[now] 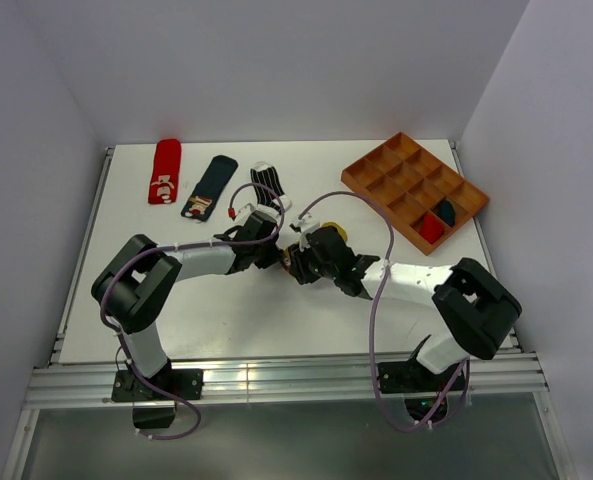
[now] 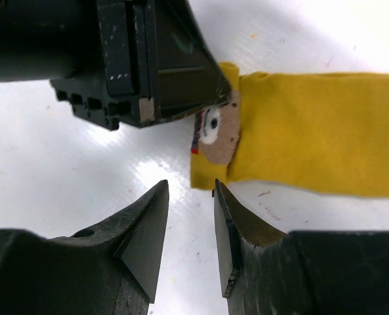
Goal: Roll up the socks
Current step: Roll the sock at the center of the board.
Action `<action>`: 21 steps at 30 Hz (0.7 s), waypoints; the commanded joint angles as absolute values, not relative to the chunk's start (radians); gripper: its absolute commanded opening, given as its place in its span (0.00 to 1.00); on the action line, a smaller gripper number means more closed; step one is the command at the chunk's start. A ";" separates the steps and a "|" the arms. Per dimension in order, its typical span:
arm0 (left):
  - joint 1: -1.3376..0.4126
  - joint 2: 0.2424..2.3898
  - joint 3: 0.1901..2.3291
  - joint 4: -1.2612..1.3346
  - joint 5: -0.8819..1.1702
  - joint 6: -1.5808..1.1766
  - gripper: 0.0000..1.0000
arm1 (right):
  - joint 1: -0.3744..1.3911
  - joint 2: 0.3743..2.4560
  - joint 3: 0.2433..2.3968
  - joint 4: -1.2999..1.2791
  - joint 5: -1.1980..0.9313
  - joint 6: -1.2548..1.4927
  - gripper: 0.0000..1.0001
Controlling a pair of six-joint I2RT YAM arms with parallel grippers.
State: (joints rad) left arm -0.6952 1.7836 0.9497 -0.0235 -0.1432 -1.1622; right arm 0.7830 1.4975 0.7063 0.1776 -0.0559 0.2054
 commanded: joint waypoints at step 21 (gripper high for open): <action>-0.696 1.804 0.951 -0.117 -0.138 -1.124 0.08 | 0.888 1.706 0.805 0.253 0.213 0.112 0.31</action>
